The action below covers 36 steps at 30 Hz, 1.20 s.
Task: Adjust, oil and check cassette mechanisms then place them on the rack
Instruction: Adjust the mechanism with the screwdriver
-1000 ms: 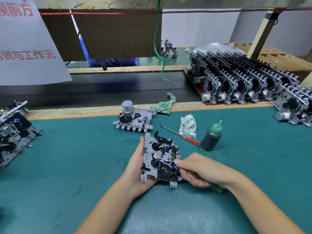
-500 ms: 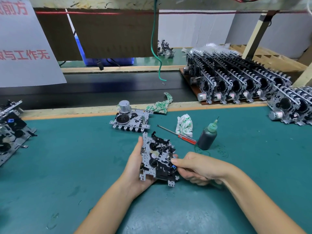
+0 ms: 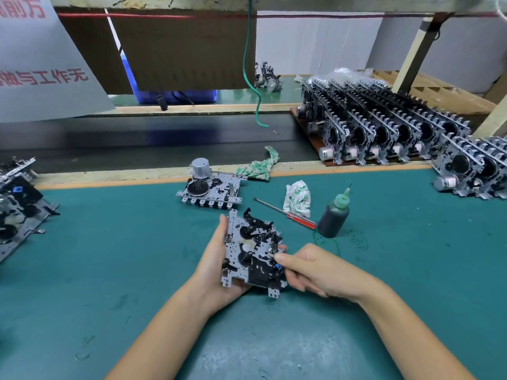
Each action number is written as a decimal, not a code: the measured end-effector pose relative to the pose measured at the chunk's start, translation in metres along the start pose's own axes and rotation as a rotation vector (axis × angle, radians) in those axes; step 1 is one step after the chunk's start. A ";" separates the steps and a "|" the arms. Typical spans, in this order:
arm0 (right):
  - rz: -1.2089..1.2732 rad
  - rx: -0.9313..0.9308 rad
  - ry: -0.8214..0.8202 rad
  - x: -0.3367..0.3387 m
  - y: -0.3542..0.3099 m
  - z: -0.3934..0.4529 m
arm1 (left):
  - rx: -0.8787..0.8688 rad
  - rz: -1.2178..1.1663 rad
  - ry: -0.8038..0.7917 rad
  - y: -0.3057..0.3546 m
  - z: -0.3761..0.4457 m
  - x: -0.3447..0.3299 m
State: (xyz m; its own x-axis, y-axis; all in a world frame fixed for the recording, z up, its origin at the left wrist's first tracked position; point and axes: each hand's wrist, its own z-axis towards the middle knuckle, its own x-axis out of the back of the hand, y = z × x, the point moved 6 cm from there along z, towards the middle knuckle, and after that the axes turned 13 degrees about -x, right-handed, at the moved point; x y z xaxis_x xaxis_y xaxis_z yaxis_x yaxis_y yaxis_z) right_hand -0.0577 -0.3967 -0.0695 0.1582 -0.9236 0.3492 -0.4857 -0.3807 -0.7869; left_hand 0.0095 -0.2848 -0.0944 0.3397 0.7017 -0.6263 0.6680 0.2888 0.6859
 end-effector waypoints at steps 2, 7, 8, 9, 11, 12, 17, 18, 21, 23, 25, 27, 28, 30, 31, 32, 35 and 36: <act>0.078 0.080 0.068 0.003 -0.005 -0.001 | 0.003 -0.054 0.008 0.001 -0.003 -0.001; 0.183 0.216 0.464 0.032 -0.004 -0.002 | -0.011 -0.219 0.014 0.004 -0.009 -0.002; 0.118 0.222 0.523 0.034 -0.003 -0.003 | -0.006 -0.254 0.009 0.004 -0.010 -0.003; 0.034 0.226 0.567 0.033 -0.003 -0.003 | -0.001 -0.281 -0.008 0.005 -0.011 -0.004; -0.110 0.231 0.605 0.029 -0.005 -0.003 | 0.010 -0.326 -0.049 0.005 -0.013 -0.008; -0.144 0.228 0.607 0.026 -0.006 -0.003 | 0.015 -0.344 -0.061 0.005 -0.013 -0.009; -0.263 0.205 0.680 0.027 -0.009 -0.004 | 0.019 -0.395 -0.075 0.004 -0.011 -0.009; -0.296 0.202 0.698 0.027 -0.009 -0.004 | 0.018 -0.400 -0.078 0.004 -0.011 -0.009; -0.460 0.278 0.891 0.027 -0.016 -0.012 | -0.004 -0.382 -0.063 0.003 -0.010 -0.007; -0.435 0.429 1.141 0.032 -0.025 -0.029 | -0.046 -0.340 -0.037 0.004 -0.008 -0.004; -0.218 0.560 1.381 0.044 -0.024 -0.049 | -0.079 -0.292 -0.020 0.003 -0.004 0.000; 0.008 0.510 1.487 0.056 -0.011 -0.055 | -0.085 -0.246 -0.020 0.001 -0.002 0.003; 0.098 0.417 1.457 0.062 -0.004 -0.052 | -0.079 -0.233 -0.032 0.001 -0.001 0.004; 0.286 0.141 1.204 0.071 0.014 -0.031 | -0.060 -0.236 -0.077 0.001 -0.001 0.002; 0.375 0.022 1.045 0.070 0.023 -0.021 | -0.052 -0.246 -0.105 0.001 -0.002 0.001; 0.434 -0.044 0.930 0.069 0.029 -0.013 | -0.045 -0.254 -0.132 0.001 -0.002 0.001; 0.506 0.029 0.848 0.069 0.029 -0.008 | -0.031 -0.249 -0.183 0.000 -0.001 0.001; 0.544 0.093 0.810 0.068 0.023 -0.008 | -0.029 -0.236 -0.187 0.000 -0.001 0.002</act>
State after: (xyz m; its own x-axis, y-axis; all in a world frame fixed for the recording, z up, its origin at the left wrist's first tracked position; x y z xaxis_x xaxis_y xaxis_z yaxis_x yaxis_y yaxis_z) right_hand -0.0649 -0.4679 -0.0603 -0.7219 -0.6771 0.1432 -0.2429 0.0540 -0.9686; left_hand 0.0093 -0.2831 -0.0954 0.2954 0.4819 -0.8250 0.7244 0.4500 0.5222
